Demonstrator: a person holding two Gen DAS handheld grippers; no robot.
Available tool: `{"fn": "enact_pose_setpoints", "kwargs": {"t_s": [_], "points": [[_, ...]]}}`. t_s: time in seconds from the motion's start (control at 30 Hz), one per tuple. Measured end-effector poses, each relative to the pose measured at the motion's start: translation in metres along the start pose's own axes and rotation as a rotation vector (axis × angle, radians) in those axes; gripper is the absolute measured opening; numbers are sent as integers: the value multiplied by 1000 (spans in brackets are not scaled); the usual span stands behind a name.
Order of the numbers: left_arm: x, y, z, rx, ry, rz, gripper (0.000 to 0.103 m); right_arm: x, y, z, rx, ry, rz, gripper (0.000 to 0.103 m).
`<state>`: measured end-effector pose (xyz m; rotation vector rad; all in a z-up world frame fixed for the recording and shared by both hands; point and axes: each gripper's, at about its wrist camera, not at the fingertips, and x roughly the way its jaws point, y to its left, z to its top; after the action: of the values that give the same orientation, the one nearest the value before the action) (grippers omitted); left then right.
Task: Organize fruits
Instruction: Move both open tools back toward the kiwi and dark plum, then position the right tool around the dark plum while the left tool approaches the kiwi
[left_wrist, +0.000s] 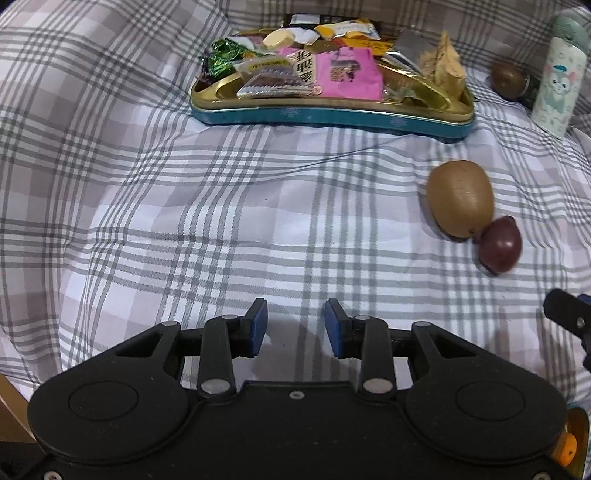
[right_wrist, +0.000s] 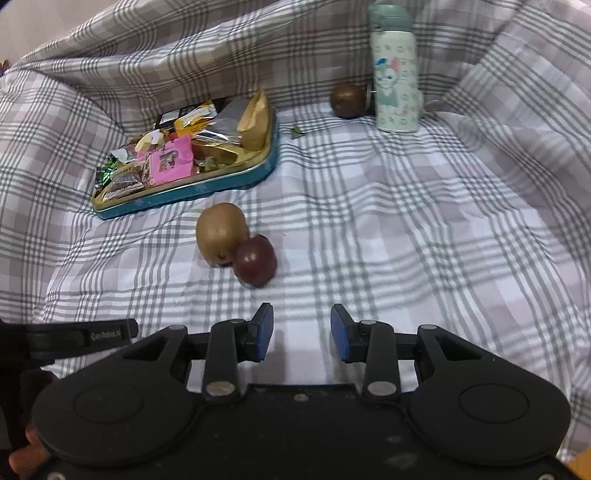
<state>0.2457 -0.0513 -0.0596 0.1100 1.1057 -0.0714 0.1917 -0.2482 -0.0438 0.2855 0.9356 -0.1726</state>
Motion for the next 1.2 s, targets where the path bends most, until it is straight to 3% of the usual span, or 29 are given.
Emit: {"fn": "enact_pose_setpoints", "kwargs": {"t_s": [0.33,0.5,0.83,1.2], "points": [[5,11,6,-11,-26,1,44,39,34,19,-92,29,23,37],[4,5,7,22,-38,-15,44,56,39,20,-116,40,-13,37],[-6,-18,18,87,-73,-78,44,65,-6,26,-3,47,-123,38],[-23,-57,38,160,-166,-140,44,54,-33,14,55,48,-121,38]]}}
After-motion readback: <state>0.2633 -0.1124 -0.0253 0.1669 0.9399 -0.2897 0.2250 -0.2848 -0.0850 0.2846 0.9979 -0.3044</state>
